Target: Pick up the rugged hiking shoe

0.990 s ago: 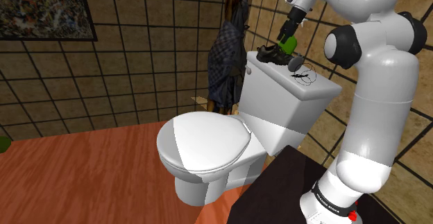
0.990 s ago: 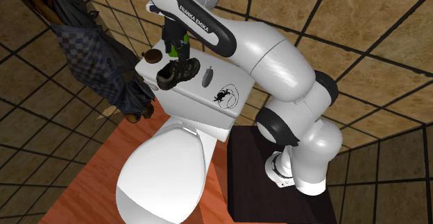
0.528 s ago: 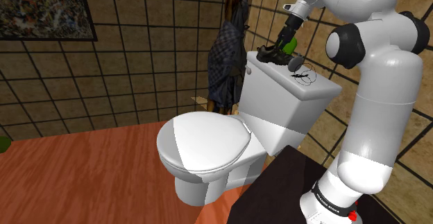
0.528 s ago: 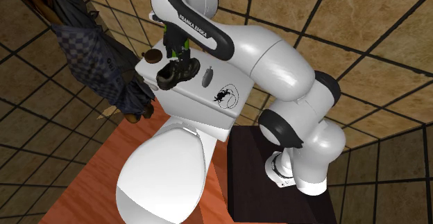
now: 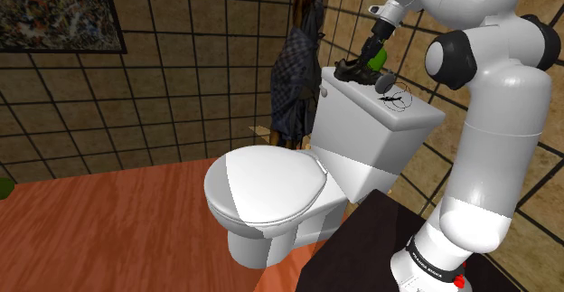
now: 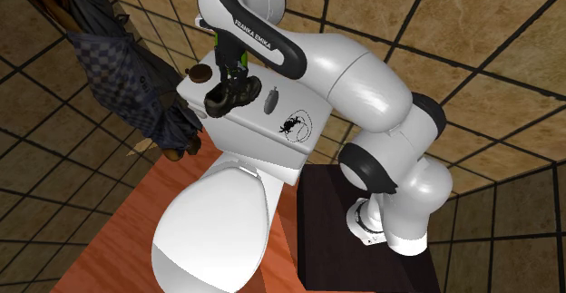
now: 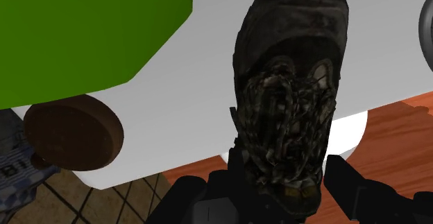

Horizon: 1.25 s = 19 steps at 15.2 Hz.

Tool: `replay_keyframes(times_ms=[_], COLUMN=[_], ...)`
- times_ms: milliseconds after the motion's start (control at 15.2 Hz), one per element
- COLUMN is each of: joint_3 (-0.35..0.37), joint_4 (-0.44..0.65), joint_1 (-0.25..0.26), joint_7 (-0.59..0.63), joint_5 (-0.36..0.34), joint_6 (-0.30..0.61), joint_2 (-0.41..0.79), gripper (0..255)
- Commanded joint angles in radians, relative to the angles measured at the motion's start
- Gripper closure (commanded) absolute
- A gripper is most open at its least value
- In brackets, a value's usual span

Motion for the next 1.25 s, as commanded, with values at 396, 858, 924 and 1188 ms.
replay_keyframes(times_ms=[396,858,924,1188], joint_3=[0.003,0.017,0.021,0.033], joint_4=[0.113,0.314,0.349,0.434], joint_1=[-0.044,-0.141,-0.161,-0.210], joint_7=[0.016,0.045,0.051,0.066], joint_5=[0.033,0.105,0.119,0.153], joint_6=[-0.086,-0.222,-0.244,-0.294], joint_2=[0.038,0.112,0.126,0.159], gripper=[255,255,255,255])
